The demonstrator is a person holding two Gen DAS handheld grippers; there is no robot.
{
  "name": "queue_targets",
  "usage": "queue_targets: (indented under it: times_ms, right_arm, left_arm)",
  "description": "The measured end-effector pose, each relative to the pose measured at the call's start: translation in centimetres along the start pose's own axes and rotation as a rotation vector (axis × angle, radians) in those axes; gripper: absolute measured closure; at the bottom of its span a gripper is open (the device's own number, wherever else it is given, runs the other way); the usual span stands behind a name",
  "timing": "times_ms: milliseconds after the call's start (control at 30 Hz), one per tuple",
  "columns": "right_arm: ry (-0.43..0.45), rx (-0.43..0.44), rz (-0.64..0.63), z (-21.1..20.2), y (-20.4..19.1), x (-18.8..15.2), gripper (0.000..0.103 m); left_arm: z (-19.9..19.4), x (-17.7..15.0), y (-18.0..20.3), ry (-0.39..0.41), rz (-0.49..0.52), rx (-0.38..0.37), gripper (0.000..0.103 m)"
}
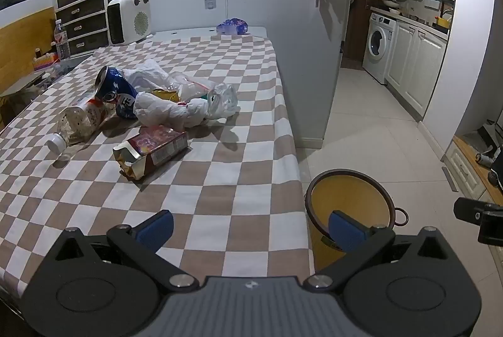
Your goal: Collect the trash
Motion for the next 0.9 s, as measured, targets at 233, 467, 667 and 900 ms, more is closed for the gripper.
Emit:
queue_targets:
  times_ms: [233,467,667,900]
  right_arm:
    - [0.004,0.0,0.0,-0.06,0.21,0.03,0.0]
    - [0.005,0.003,0.002,-0.08,0.24,0.05,0.0]
    - [0.004,0.003,0.002,0.0,0.18,0.04,0.0]
    - [0.003,0.003,0.002,0.05,0.19,0.04,0.0]
  left_arm:
    - [-0.01,-0.03,0.01,-0.001,0.001,0.0,0.0]
    - [0.0,-0.03,0.01,-0.002,0.001,0.0,0.0]
    - [-0.11,0.19,0.64,0.0,-0.001,0.0,0.0]
    - [-0.15,0.32,0.67,0.0,-0.002,0.0,0.0]
Point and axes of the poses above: each gripper's, at about its wrist camera, not at the fingertips, and z roughly the way its jaws point, y to its right, x to its top, the point moved 10 cm from there along z, roughly the way its jaws point, and after that the axes turned 7 degrees about x, right-handed, at the moved point
